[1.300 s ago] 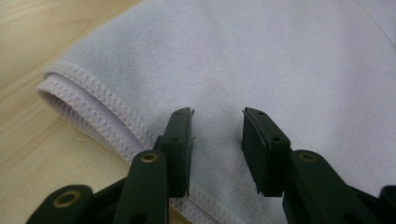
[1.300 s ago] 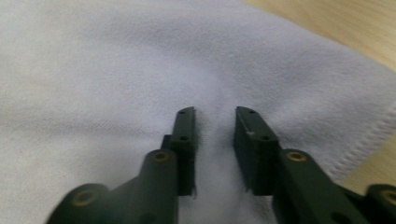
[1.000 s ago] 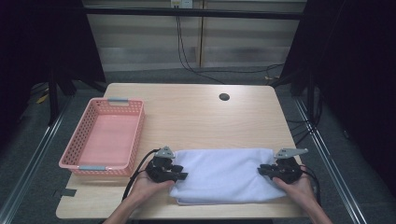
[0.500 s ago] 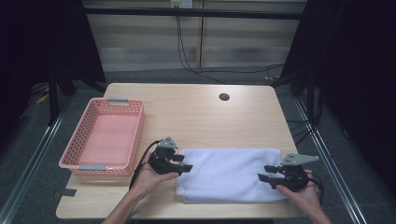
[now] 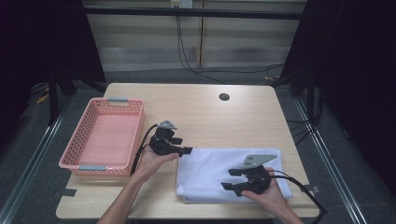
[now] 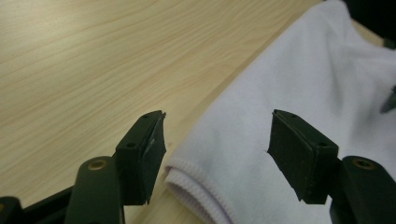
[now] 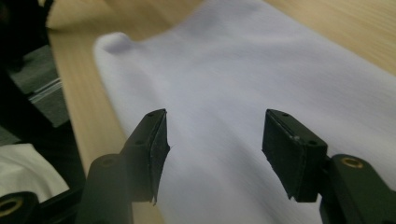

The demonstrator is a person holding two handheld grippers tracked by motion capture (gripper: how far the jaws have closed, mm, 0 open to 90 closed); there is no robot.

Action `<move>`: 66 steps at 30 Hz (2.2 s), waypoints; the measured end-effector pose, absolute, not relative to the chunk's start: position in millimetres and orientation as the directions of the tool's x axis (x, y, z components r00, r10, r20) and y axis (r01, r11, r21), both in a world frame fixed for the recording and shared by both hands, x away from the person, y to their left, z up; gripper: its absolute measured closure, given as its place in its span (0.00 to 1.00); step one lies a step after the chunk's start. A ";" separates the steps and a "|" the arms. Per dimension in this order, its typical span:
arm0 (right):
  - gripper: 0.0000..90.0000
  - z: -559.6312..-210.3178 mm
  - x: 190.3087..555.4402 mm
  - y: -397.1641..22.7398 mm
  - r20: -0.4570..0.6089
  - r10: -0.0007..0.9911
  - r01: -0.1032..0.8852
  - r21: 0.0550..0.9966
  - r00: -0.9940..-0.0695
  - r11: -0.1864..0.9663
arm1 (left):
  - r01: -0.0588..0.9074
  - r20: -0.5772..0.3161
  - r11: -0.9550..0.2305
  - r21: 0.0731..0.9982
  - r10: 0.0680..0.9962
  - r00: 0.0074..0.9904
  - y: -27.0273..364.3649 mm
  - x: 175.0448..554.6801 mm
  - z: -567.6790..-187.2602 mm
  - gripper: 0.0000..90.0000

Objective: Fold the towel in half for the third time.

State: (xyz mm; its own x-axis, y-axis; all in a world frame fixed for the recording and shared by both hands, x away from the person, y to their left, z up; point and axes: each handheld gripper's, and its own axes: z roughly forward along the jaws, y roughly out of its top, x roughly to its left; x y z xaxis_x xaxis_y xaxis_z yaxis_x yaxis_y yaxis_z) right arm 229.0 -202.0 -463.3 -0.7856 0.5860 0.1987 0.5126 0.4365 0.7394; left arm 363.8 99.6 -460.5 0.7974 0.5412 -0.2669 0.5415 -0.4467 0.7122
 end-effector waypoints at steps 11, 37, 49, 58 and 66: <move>0.40 -476.3 235.9 -102.0 0.220 0.408 0.432 0.709 -0.886 0.558 | 0.571 -0.283 -0.413 0.709 0.576 0.767 109.8 366.6 -467.6 0.38; 0.80 -498.1 235.8 -86.8 0.031 0.464 0.344 0.714 -0.885 0.610 | 0.542 -0.221 -0.548 0.637 0.544 0.809 87.1 364.3 -494.1 0.58; 0.85 -475.4 240.3 -96.1 0.157 0.494 0.422 0.764 -0.855 0.488 | 0.625 -0.420 -0.379 0.682 0.497 0.759 107.3 368.2 -469.4 0.88; 0.85 -431.7 234.9 -58.0 0.136 0.412 0.329 0.834 -0.901 0.442 | 0.624 -0.416 -0.317 0.714 0.525 0.743 146.4 353.4 -421.5 0.88; 0.85 -400.4 240.4 -42.5 0.185 0.372 0.308 0.901 -0.910 0.306 | 0.588 -0.357 -0.307 0.748 0.561 0.747 161.0 349.0 -380.6 0.88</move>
